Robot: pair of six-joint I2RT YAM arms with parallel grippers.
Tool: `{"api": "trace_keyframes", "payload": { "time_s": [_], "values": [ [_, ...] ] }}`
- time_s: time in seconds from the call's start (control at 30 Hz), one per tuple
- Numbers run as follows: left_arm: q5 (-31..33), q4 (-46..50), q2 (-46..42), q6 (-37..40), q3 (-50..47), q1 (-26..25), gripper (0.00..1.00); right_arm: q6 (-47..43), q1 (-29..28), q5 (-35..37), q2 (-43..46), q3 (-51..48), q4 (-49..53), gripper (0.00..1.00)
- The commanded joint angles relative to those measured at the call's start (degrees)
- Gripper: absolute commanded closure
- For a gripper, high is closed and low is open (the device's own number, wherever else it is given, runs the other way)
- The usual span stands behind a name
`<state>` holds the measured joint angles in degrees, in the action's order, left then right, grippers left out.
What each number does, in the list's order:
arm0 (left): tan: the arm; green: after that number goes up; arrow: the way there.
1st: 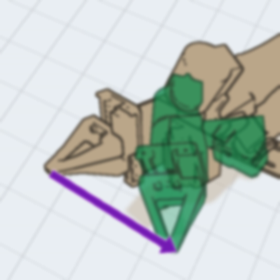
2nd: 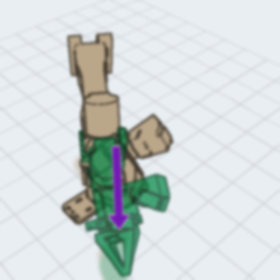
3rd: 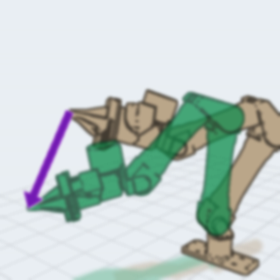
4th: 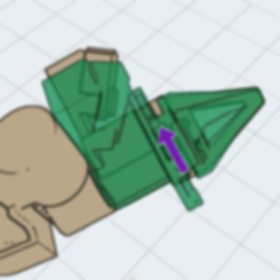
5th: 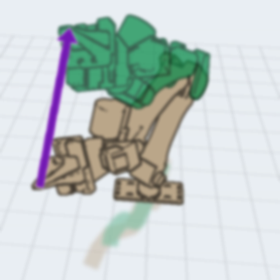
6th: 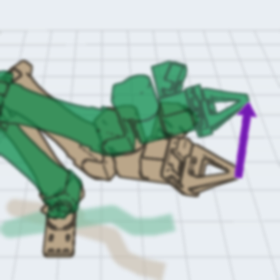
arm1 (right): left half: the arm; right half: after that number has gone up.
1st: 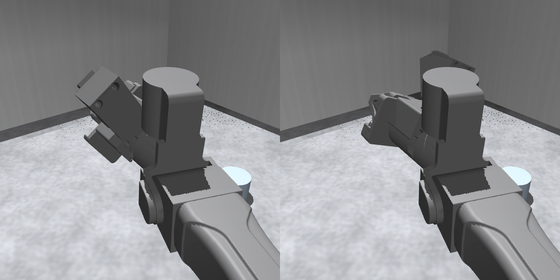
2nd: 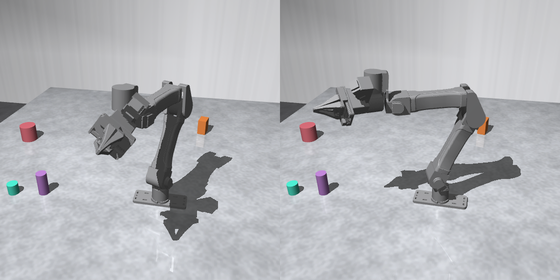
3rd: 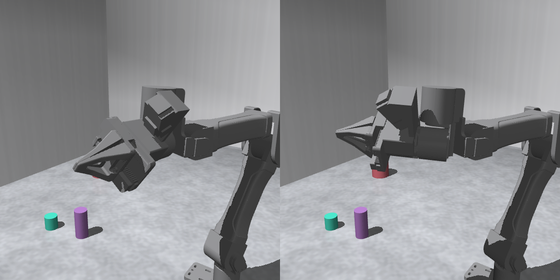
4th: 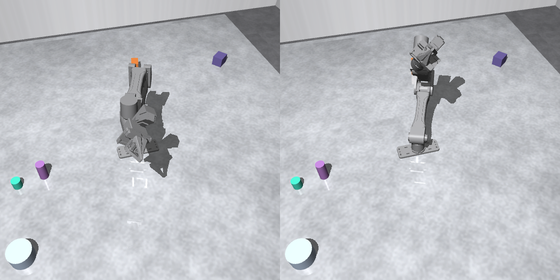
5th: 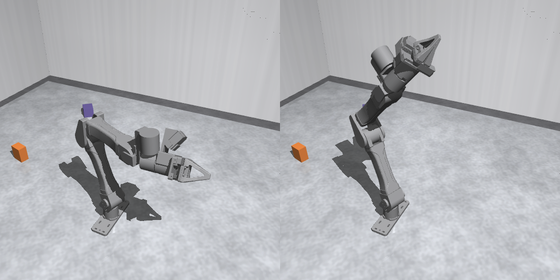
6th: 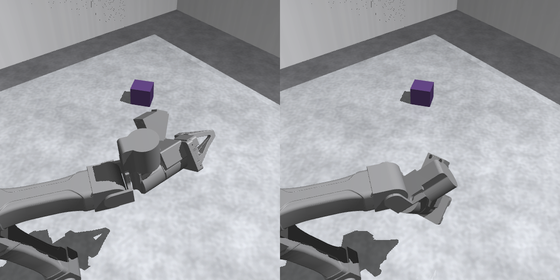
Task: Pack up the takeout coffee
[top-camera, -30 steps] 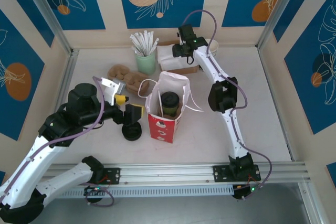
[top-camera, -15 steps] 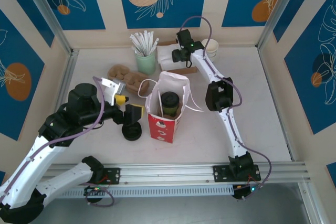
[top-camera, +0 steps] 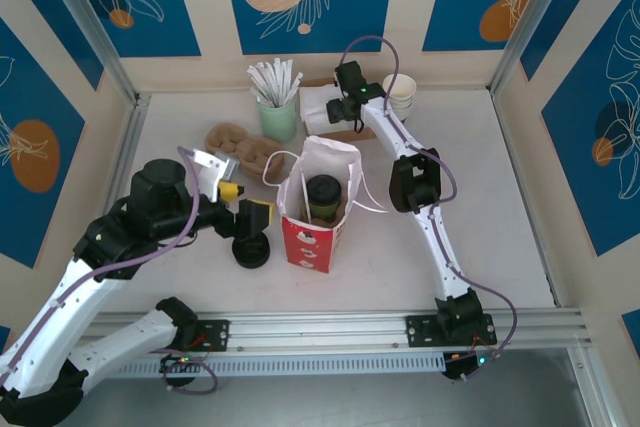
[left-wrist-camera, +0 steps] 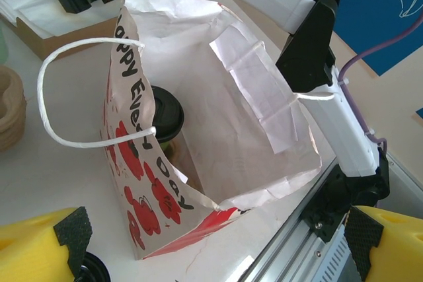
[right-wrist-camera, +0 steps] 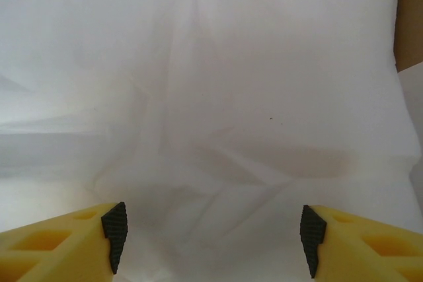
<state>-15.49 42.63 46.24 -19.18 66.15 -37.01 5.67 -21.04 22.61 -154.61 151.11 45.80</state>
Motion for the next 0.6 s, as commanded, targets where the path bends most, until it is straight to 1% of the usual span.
{"api": "trace_keyframes", "payload": {
  "time_s": [0.0,0.27,0.4,0.47,0.57],
  "values": [
    [0.64,0.79,-0.69,0.10,0.48,-0.29,0.01,-1.71,-0.23,1.40,-1.71,2.26,-0.76,0.28],
    [0.55,0.85,-0.51,0.55,0.88,-0.32,0.01,-2.03,-0.45,1.72,-3.33,2.18,-0.69,0.29],
    [0.71,0.79,-0.45,0.63,0.99,-0.31,0.01,-1.72,-0.51,1.10,-3.33,2.16,-0.37,0.36],
    [0.72,0.85,-0.40,0.66,0.85,-0.32,0.01,-1.64,-0.50,1.02,-3.18,2.54,0.03,0.43],
    [0.72,0.95,-0.45,0.64,0.83,-0.28,0.01,-1.62,-0.63,0.64,-2.53,3.15,0.33,0.50]
  ]
}}
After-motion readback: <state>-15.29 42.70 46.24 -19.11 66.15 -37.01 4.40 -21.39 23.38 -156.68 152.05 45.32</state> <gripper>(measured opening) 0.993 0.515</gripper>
